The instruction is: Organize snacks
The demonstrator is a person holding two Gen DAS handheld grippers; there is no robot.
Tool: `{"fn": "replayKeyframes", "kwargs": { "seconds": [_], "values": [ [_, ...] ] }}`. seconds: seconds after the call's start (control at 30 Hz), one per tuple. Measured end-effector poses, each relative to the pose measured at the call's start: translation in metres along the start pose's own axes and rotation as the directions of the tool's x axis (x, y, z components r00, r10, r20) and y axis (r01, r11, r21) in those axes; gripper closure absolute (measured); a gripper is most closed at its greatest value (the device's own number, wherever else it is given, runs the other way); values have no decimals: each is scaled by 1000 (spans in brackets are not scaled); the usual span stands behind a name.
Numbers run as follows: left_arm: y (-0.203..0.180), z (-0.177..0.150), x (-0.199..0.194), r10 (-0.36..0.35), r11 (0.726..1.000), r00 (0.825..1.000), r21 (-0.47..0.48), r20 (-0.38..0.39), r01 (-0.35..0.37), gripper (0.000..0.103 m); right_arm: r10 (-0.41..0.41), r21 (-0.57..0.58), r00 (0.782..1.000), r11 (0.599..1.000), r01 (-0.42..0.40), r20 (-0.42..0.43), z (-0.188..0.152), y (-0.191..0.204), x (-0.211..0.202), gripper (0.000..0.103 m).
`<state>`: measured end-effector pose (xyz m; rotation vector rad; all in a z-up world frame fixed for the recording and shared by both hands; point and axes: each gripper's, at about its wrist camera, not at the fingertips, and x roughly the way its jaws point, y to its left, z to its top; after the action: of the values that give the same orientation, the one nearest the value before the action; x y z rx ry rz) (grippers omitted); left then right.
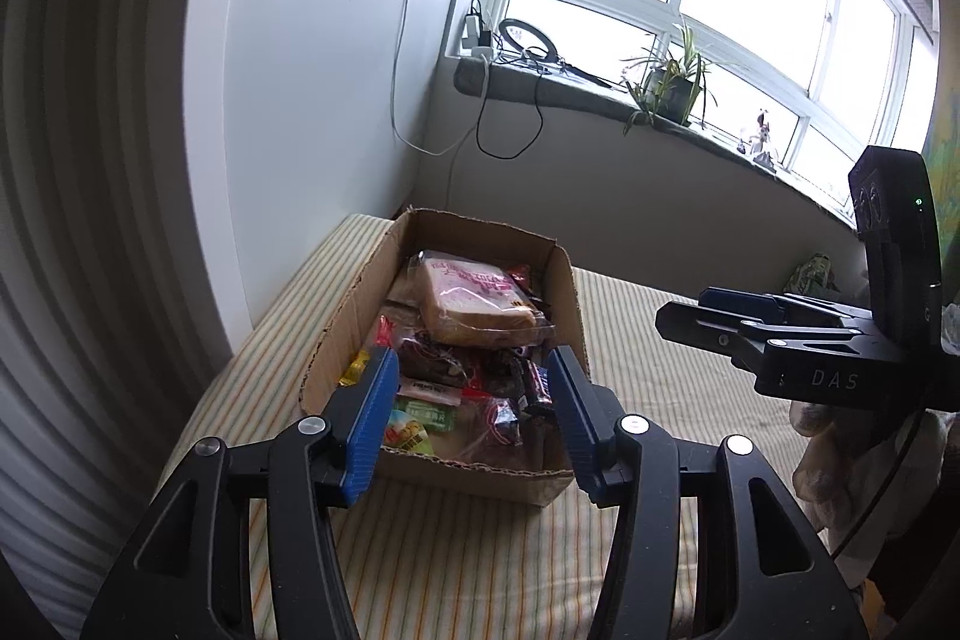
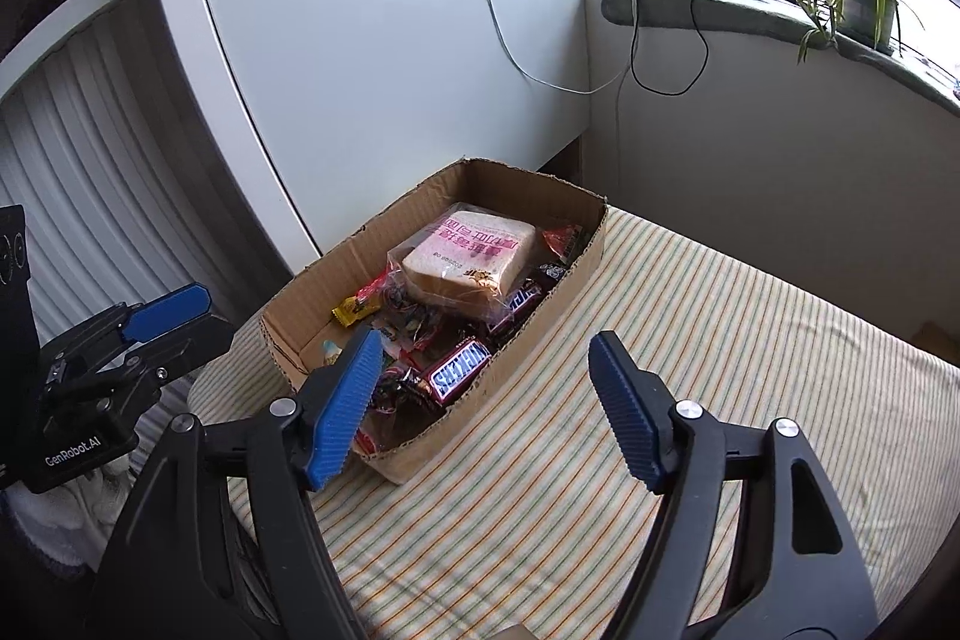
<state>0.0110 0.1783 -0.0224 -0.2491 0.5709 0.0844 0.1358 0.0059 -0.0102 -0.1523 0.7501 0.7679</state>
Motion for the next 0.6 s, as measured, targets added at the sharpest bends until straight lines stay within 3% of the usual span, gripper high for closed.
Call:
{"fn": "replayKeyframes", "kwargs": {
  "seconds": [0.07,0.13,0.23,0.3,0.6],
  "values": [
    [-5,-3,-4,10,1000,1000,16,2,-10,50,-10,5,1000,1000,10,12,-5,0,-6,20],
    [-10,-6,-7,25,999,1000,20,-4,-25,40,-22,2,1000,1000,22,16,-10,1,-11,20],
    [-16,-11,-10,53,998,999,27,-4,-53,37,-61,-13,998,998,61,21,-17,3,-17,19],
    [-20,-13,-11,75,996,997,40,-1,-75,30,-71,-22,997,997,71,22,-20,5,-20,13],
    [-30,-15,-19,118,992,993,52,18,-119,23,-85,-36,994,996,87,62,-24,10,-38,5]
  ]
}}
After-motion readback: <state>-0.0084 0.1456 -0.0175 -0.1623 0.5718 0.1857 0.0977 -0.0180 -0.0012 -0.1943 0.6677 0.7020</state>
